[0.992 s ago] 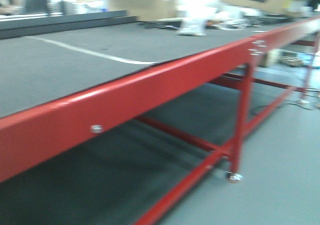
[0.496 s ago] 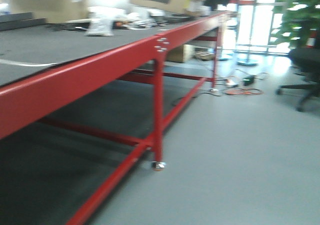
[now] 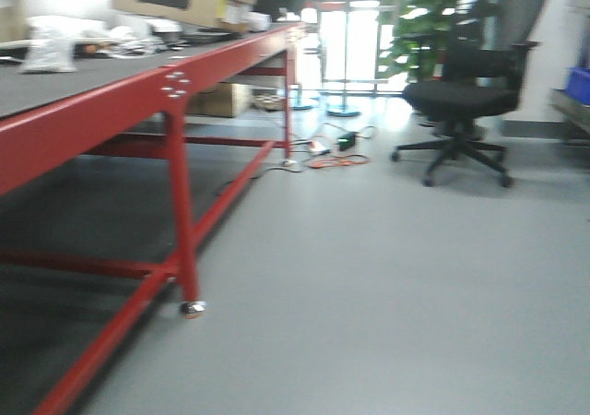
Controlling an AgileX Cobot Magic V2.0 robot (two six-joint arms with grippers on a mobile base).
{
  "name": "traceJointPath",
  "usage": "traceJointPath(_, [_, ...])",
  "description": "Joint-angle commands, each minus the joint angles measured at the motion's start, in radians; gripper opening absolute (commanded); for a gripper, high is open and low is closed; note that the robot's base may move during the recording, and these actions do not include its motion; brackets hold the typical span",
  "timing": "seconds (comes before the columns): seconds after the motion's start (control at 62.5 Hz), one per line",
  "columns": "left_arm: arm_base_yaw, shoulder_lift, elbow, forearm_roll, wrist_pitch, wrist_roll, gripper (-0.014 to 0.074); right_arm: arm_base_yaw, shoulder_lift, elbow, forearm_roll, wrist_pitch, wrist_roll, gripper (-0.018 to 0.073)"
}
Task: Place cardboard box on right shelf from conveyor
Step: 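Drive the base away from the conveyor holding the box in the right gripper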
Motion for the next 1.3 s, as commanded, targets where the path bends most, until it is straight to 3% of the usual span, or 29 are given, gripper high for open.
traceJointPath(0.0, [-0.007,-0.012,-0.004,-0.007,-0.091,-0.005,-0.0119,-0.006,0.01,-0.028,-0.025,-0.1,-0.011,0.0161])
traceJointPath(1.28, [-0.007,-0.012,-0.004,-0.007,-0.091,-0.005,-0.0119,-0.006,0.008,-0.028,-0.025,-0.1,-0.011,0.0161])
